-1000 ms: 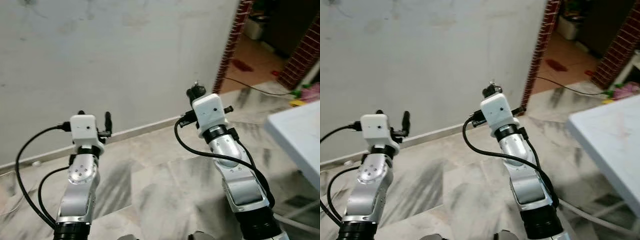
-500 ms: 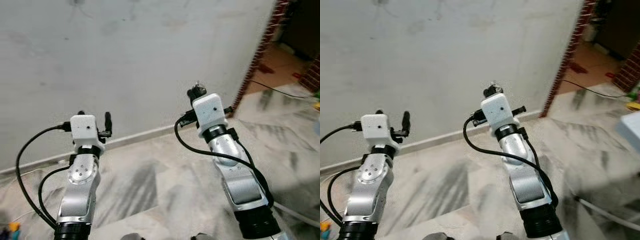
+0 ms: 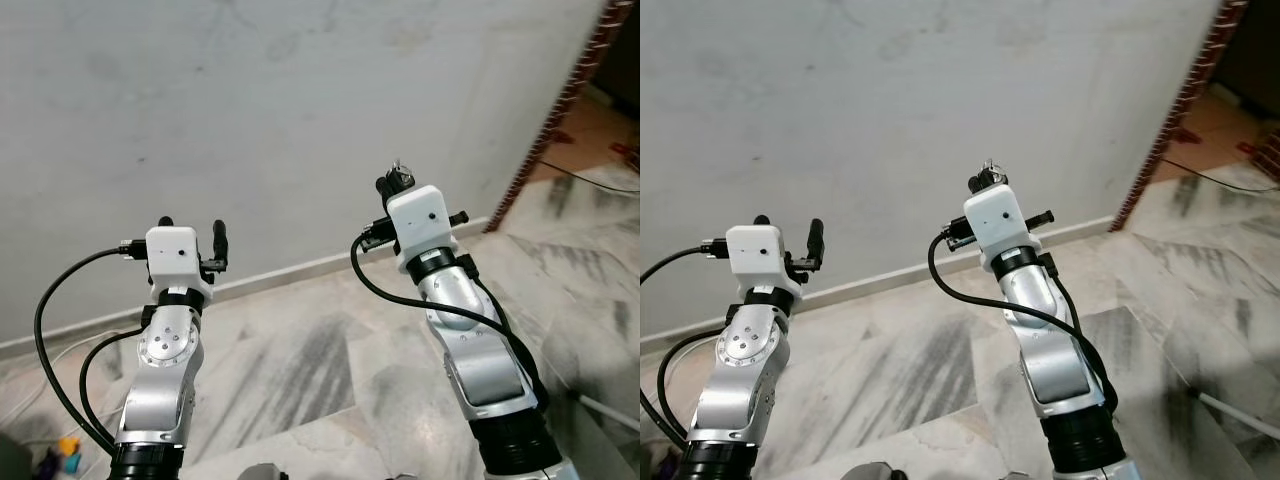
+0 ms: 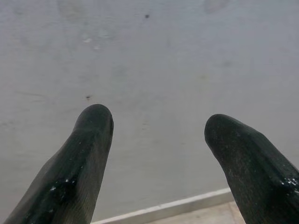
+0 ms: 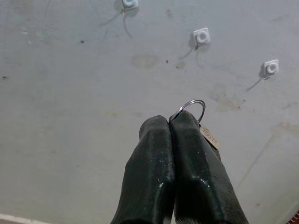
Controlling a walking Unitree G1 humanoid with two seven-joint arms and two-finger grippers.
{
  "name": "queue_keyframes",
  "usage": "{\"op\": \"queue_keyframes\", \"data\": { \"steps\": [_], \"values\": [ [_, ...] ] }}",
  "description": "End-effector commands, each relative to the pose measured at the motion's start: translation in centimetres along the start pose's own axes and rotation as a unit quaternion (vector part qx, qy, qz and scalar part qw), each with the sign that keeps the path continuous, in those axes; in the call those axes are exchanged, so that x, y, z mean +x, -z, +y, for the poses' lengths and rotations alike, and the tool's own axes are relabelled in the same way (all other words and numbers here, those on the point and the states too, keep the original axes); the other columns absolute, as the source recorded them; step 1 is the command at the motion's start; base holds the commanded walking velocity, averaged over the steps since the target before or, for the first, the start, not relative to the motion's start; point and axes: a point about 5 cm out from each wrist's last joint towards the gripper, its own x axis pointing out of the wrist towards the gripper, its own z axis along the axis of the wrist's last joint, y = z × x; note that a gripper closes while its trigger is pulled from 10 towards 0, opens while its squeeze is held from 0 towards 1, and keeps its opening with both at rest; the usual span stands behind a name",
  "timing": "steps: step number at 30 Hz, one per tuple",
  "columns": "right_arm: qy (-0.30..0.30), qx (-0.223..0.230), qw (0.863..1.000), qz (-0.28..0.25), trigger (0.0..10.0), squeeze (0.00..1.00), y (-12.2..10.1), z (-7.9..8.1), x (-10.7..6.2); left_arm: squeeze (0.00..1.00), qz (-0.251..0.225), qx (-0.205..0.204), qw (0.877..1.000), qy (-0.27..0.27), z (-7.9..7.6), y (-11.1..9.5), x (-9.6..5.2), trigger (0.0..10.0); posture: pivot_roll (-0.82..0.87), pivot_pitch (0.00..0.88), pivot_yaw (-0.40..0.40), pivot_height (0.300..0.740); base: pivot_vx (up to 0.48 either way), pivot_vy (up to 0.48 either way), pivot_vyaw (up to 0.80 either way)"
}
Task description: Hang keys on a hook
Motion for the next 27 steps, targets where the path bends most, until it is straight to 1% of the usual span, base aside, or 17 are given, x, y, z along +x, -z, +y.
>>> {"op": "queue_keyframes", "data": {
  "steps": [1,6,11,27],
  "values": [
    [0.01,-0.001,1.0,-0.004,10.0,0.0,-0.1,-0.6,-0.1,0.0,-0.005,0.0,1.0,0.013,-0.7,-0.3,0.0,10.0,0.01,0.141,0.039,0.74,0.0,0.0,0.0],
    [0.009,0.0,1.0,-0.005,10.0,0.0,-0.1,-0.6,-0.1,0.0,-0.009,0.004,1.0,0.026,-1.1,-0.3,0.0,10.0,0.01,0.141,0.037,0.74,0.0,0.0,0.4],
    [0.008,0.0,1.0,-0.004,10.0,0.0,-0.1,-0.6,-0.1,0.0,-0.01,0.006,0.999,0.03,-1.3,-0.3,-0.1,10.0,0.01,0.141,0.037,0.74,0.0,0.0,0.53],
    [0.01,-0.004,1.0,-0.004,10.0,0.0,0.0,-0.7,-0.1,0.0,-0.01,0.006,0.999,0.047,-1.7,-0.3,-0.1,10.0,0.01,0.134,0.036,0.74,0.0,0.0,0.8]
  ]
}}
